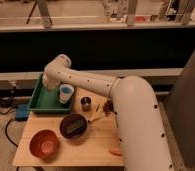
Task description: Place sponge in tray
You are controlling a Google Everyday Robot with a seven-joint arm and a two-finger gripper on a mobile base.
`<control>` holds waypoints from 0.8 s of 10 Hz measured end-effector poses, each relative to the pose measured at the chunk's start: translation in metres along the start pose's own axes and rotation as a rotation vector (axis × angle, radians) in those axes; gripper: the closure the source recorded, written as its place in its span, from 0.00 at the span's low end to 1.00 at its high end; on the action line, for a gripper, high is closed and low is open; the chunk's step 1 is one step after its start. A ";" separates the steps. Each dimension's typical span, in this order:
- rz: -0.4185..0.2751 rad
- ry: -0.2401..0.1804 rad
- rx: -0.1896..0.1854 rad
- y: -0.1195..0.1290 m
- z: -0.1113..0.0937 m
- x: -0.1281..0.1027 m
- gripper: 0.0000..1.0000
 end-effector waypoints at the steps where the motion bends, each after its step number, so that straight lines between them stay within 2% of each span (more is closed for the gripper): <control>1: -0.001 -0.003 0.003 0.001 -0.001 0.000 0.92; 8: -0.027 -0.039 0.034 0.005 -0.001 -0.002 0.92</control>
